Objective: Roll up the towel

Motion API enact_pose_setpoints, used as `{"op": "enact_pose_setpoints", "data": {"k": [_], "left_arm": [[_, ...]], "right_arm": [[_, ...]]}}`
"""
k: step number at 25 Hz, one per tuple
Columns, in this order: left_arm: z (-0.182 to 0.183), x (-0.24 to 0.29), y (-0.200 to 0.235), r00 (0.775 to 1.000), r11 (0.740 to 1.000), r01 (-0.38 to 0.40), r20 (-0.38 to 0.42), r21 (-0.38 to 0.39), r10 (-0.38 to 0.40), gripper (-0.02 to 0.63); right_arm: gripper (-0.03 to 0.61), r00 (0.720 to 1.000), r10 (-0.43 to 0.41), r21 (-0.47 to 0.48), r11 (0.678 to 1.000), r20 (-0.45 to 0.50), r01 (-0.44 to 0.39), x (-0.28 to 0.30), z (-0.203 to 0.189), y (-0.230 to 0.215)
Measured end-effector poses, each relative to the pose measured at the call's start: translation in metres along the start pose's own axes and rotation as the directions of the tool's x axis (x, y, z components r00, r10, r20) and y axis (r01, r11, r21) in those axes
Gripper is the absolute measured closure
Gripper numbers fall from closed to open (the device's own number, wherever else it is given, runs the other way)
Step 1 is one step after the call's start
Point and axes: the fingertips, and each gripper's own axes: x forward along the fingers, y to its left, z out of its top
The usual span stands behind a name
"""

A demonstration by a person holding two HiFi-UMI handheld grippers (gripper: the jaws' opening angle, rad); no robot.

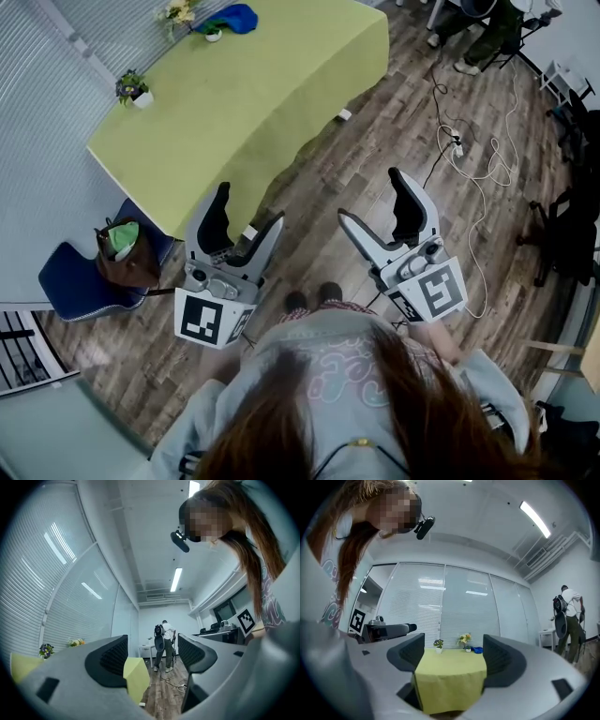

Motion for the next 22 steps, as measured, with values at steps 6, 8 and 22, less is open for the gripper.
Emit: {"op": "enact_pose_setpoints", "data": {"k": [6, 8, 22], "left_arm": [[-0.002, 0.007, -0.010, 1.000, 1.000, 0.003, -0.004, 0.023, -0.002, 0.310], [-0.003, 0.014, -0.011, 1.000, 1.000, -0.004, -0.003, 0.020, 0.005, 0.311], [-0.029, 0.058, -0.019, 0.996, 0.996, -0.084, -0.032, 0.037, 0.085, 0.311]], "right_arm": [[0.202, 1.000, 0.016, -0.015, 1.000, 0.027, -0.015, -0.006, 0.003, -0.009], [0.202, 1.000, 0.018, -0.016, 1.000, 0.024, -0.018, -0.007, 0.003, -0.016], [0.204, 0.998, 0.057, 0.005, 0.998, -0.021, -0.057, -0.013, -0.024, -0.077]]}}
